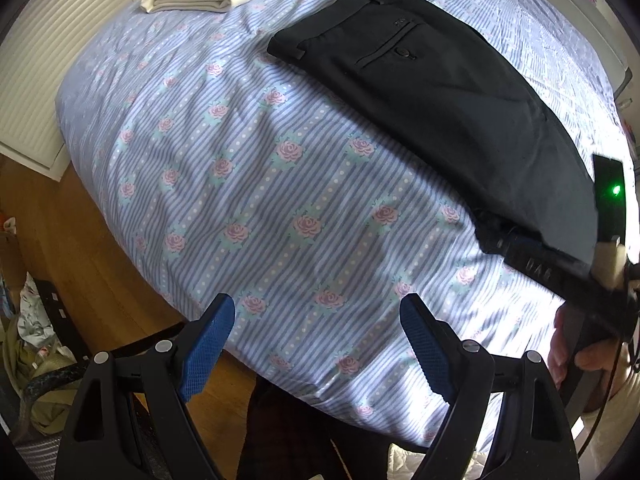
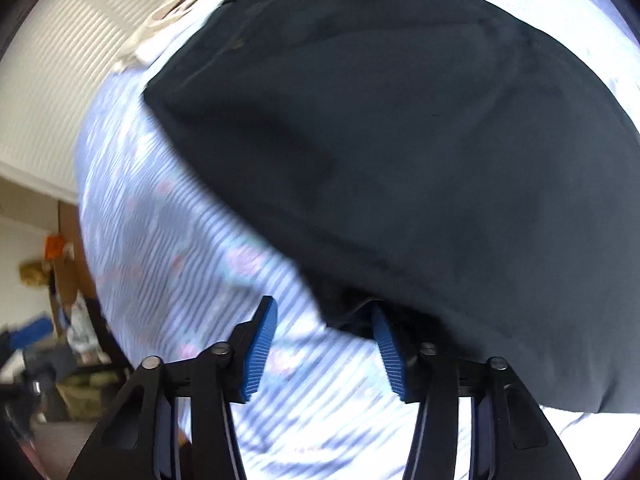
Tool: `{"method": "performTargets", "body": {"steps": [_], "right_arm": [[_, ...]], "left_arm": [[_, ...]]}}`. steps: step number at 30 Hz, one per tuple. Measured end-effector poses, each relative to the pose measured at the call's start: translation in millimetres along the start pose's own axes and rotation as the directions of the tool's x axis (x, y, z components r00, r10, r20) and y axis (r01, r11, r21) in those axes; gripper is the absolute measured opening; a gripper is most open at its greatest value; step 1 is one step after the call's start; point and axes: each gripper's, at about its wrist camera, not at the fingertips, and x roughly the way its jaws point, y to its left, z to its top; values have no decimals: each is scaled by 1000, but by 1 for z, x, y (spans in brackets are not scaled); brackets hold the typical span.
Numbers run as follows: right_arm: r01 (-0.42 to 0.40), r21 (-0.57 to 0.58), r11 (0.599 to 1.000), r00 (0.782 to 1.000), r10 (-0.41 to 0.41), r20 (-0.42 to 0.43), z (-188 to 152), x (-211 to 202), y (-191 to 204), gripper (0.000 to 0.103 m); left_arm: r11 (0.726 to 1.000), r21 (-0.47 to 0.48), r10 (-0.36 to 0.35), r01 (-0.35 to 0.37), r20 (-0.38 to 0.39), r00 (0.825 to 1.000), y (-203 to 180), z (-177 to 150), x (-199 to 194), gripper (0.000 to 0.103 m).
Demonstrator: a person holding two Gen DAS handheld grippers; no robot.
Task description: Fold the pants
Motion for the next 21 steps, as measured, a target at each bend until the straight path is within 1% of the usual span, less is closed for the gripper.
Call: {"method": "performTargets", "body": {"steps": [1,2,5,6,7,9,14,17,21], "right_arm": [[0,8,1000,1000,0,13,0,-3,0,47],[5,-9,1000,999,-4,44,1,-12,3,47],[31,-118,993,988,-13,151,-3,-34,19,48],[45,-144,989,987,-22,156,-5,-35,21,48],[53,-153,987,989,-31,144,-7,-30,21,48],[10,-110,994,996,-1,88,-10,-18,17,48],[-95,-2,996,994,95,57,-20,-7,-1,48],[-105,3,994,992,105,74,-27,-1,-11,46],[-135,4,991,983,133,127,-28,-6,-13,46]], "left_arm": [[1000,-1,2,-2,0,1000,0,-1,-1,85],[1000,0,4,-4,1,1000,-1,-3,-1,85],[1000,-1,14,-14,-2,1000,-2,-7,-2,85],[1000,0,17,-17,-7,1000,-3,-8,-2,85],[1000,1,18,-18,-10,1000,-4,-9,-2,85],[1000,9,23,-23,-5,1000,-6,-11,-4,85],[999,28,36,-36,2,999,-12,-17,-4,85],[998,38,52,-52,9,999,-15,-21,-3,85],[997,43,56,-56,9,998,-18,-29,-1,85]]}}
